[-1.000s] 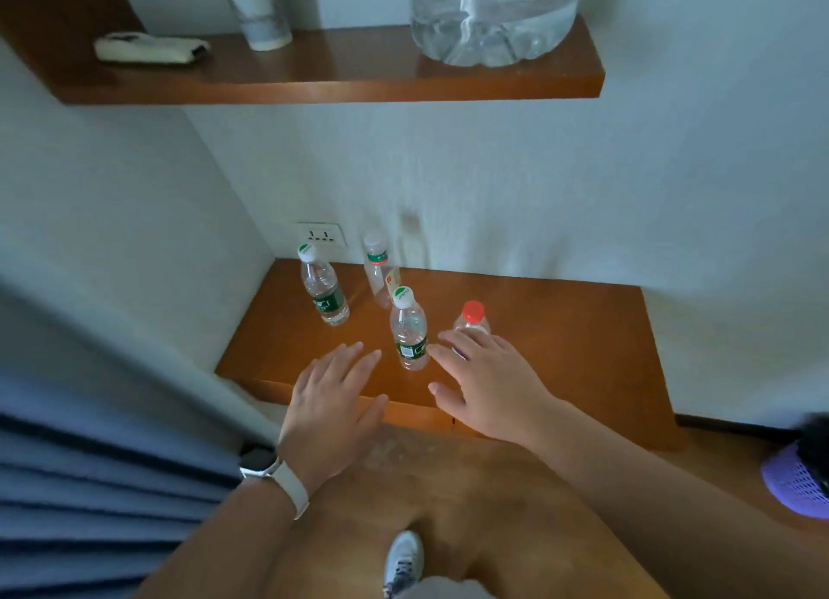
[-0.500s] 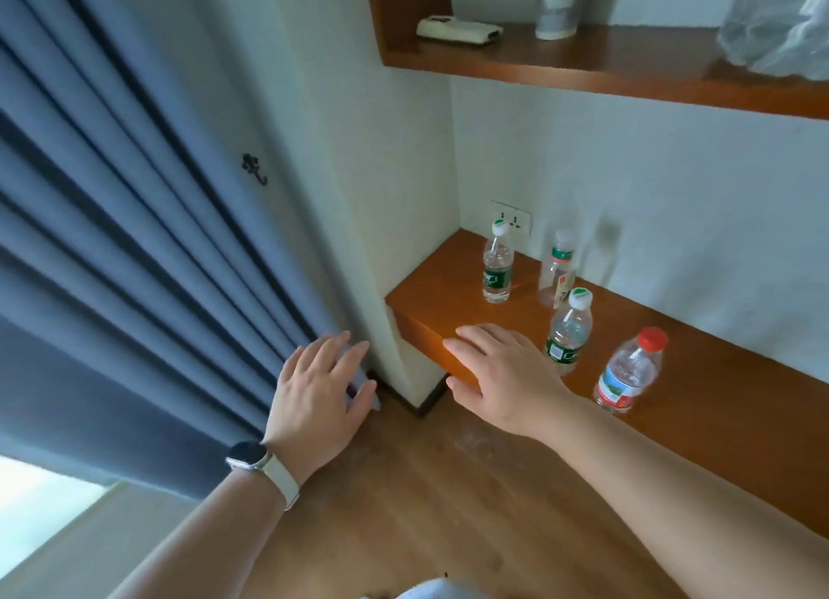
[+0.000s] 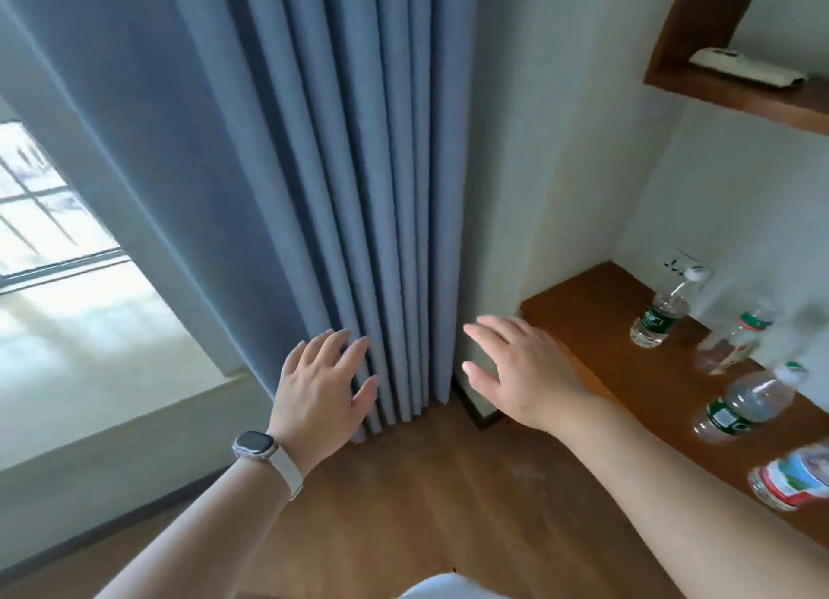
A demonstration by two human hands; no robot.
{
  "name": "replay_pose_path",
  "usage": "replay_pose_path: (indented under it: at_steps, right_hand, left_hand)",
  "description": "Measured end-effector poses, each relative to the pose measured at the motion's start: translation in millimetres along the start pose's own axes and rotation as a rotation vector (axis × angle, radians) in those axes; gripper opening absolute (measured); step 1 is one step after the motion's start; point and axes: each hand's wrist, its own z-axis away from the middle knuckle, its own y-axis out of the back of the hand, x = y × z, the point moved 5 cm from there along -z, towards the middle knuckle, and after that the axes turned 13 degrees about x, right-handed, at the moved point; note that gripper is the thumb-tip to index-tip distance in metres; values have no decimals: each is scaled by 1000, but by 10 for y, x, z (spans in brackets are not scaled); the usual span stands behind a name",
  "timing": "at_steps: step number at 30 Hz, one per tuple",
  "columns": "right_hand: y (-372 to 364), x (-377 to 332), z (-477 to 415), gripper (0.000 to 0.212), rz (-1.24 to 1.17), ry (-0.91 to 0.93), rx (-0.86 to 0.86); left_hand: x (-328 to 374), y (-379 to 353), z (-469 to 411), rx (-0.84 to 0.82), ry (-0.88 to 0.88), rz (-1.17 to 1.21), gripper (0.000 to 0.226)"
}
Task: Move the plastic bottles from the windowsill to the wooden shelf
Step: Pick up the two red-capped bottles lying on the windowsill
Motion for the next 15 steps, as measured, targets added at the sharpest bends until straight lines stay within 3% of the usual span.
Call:
replay_pose_path:
  at_steps: [15]
  right_hand:
    - [-915, -3051, -1164, 53, -108, 411, -27]
  left_hand:
    - [-2714, 910, 1217, 115, 410, -121, 52]
